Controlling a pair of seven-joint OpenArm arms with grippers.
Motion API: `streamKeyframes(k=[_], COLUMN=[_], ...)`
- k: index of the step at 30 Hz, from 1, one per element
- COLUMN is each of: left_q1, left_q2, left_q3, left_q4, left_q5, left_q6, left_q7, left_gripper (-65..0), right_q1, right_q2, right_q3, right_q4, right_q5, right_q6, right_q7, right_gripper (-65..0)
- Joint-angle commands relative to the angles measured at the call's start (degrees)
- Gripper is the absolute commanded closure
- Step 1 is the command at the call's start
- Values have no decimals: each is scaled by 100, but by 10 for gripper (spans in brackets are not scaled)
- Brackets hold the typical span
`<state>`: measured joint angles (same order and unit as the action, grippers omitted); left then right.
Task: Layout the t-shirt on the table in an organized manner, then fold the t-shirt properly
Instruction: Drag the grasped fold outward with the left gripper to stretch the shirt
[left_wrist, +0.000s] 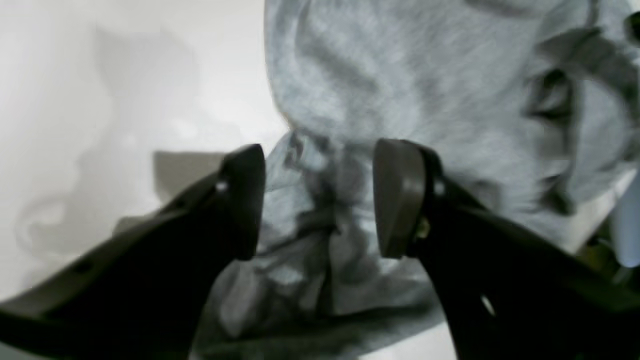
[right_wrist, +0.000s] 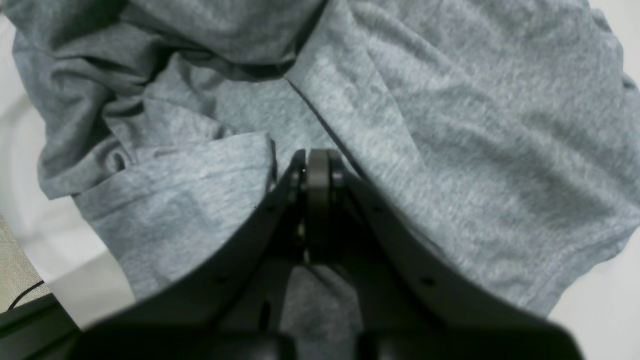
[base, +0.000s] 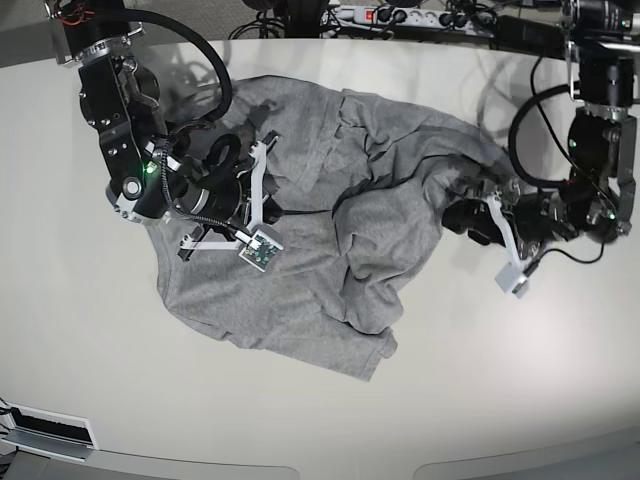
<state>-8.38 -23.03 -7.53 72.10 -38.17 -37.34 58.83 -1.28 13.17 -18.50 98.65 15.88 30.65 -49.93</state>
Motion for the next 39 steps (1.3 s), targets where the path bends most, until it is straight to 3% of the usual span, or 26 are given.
streamKeyframes(k=[1, 7, 9, 12, 13, 19, 23, 31, 39], left_q1=[-63, 170, 168, 160, 109, -315, -304, -136, 52], left_q2=[-52, 96, 98, 96, 96, 37, -48, -470, -706], left_q3=[-31, -31, -31, -33, -33, -378, -1095, -2238, -3536], left_q4=[63, -39, -173, -210, -210, -22, 542, 960, 962], left_q5=[79, 745, 844, 837, 837, 564, 621, 568, 710], left_q6=[-2, 404, 551, 612, 610, 619, 988, 1202, 1814], left_q7=[-203, -866, -1005, -1069, -981, 146, 400, 474, 490], left_gripper=[-358, -330, -241, -17, 0, 0, 0, 0, 0], right_q1=[94, 92, 92, 92, 94, 90, 79, 79, 81], right_q2=[4, 4, 4, 2, 4, 4, 4, 4, 2], right_q3=[26, 26, 26, 26, 26, 26, 26, 26, 26], right_q4=[81, 81, 81, 83, 83, 81, 81, 81, 81], right_q5=[68, 70, 70, 68, 68, 68, 68, 68, 70], right_q6=[-20, -20, -22, -17, -17, -17, -20, -17, -13], right_q7=[127, 83, 68, 66, 68, 63, 63, 68, 90], right_gripper=[0, 0, 0, 0, 0, 0, 0, 0, 0])
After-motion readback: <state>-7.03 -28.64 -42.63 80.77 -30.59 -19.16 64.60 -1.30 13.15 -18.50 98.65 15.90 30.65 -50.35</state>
